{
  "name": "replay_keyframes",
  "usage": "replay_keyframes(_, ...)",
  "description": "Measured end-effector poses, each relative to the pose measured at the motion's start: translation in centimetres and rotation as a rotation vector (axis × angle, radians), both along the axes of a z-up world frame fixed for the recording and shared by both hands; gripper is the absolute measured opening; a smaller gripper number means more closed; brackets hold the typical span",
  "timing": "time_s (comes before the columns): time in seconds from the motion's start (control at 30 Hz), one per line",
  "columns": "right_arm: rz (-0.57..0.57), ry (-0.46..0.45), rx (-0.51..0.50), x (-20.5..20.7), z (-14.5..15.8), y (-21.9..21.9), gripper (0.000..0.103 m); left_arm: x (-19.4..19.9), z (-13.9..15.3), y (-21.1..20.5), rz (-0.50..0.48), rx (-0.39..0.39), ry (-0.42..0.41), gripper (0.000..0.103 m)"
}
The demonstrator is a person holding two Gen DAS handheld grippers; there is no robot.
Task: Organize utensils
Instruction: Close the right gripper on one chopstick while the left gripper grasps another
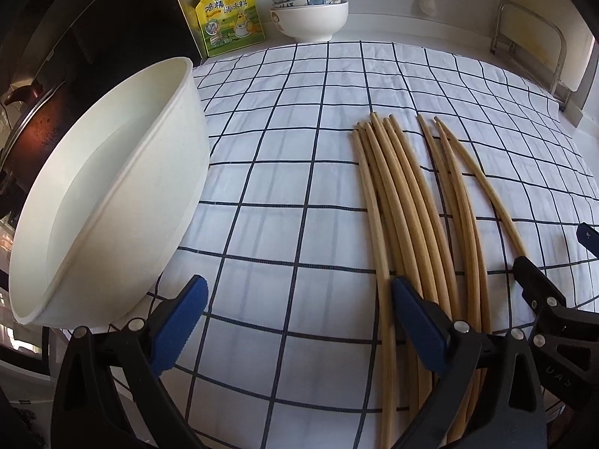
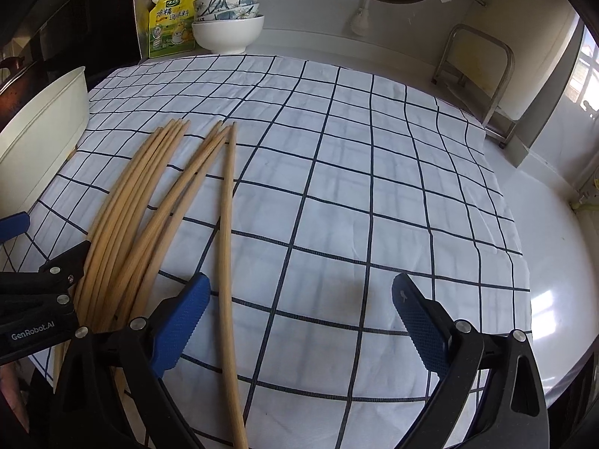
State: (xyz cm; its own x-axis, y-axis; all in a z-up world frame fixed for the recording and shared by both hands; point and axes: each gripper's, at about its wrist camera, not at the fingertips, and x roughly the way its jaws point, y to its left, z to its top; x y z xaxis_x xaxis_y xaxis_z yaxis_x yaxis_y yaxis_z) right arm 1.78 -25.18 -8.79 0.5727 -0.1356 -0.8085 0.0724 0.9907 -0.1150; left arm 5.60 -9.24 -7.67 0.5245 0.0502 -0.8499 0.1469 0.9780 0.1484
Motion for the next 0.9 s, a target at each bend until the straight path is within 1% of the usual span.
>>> replay_keyframes(0.03,0.009,-0.003,0.001,0.2,0.0,0.2,0.092,0.1,0.0,0.0,-0.003,-0.02,0.003,0.086)
replay_keyframes(0.07,0.021,-0.006,0.012,0.3,0.1,0.3,0.086,0.2,0.1,-0.1,-0.005,-0.036,0.006,0.079)
replay_keyframes(0.1,0.034,-0.007,0.029,0.5,0.1,0.4,0.075,0.2,0.2,-0.1,-0.009,-0.048,0.01,0.075)
replay_keyframes(0.13,0.047,-0.007,0.046,0.6,0.2,0.6,0.07,0.2,0.3,-0.3,-0.015,-0.055,0.012,0.067)
replay_keyframes(0.17,0.059,-0.005,0.054,0.7,0.3,0.9,0.059,0.2,0.4,-0.5,-0.027,-0.06,0.014,0.058)
replay_keyframes(0.2,0.075,-0.002,0.055,0.8,0.4,1.2,0.049,0.1,0.4,-0.8,-0.041,-0.065,0.016,0.053)
replay_keyframes(0.23,0.095,0.001,0.055,0.8,0.4,1.6,0.043,0.0,0.4,-1.0,-0.055,-0.072,0.02,0.042)
replay_keyframes(0.27,0.113,0.005,0.055,0.8,0.4,1.9,0.033,-0.1,0.5,-1.2,-0.066,-0.08,0.025,0.03)
replay_keyframes(0.3,0.126,0.007,0.054,0.7,0.5,2.2,0.025,-0.1,0.4,-1.4,-0.075,-0.086,0.029,0.025)
replay_keyframes(0.33,0.137,0.009,0.056,0.6,0.5,2.5,0.021,-0.2,0.4,-1.5,-0.083,-0.093,0.035,0.015)
replay_keyframes(0.37,0.145,0.01,0.057,0.5,0.5,2.7,0.011,-0.3,0.4,-1.6,-0.09,-0.102,0.042,0.008)
replay_keyframes(0.4,0.144,0.012,0.054,0.5,0.5,2.7,0.006,-0.3,0.4,-1.5,-0.091,-0.104,0.044,0.008)
replay_keyframes(0.47,0.138,0.012,0.077,0.3,0.5,2.5,0.006,-0.3,0.4,-1.3,-0.094,-0.12,0.054,0.007)
replay_keyframes(0.53,0.12,0.013,0.125,0.3,0.7,1.9,0.006,-0.1,0.5,-1.0,-0.094,-0.144,0.068,0.007)
replay_keyframes(0.63,0.088,-0.006,0.178,-0.1,1.3,1.0,0.006,0.0,1.0,-0.6,-0.097,-0.164,0.074,0.007)
replay_keyframes(0.77,0.067,-0.036,0.221,-0.4,2.7,0.4,0.006,-0.1,2.7,-0.4,-0.129,-0.209,0.063,0.007)
replay_keyframes(0.9,0.068,-0.075,0.253,-0.6,4.7,0.9,0.006,-0.1,5.3,0.1,-0.149,-0.25,0.029,0.007)
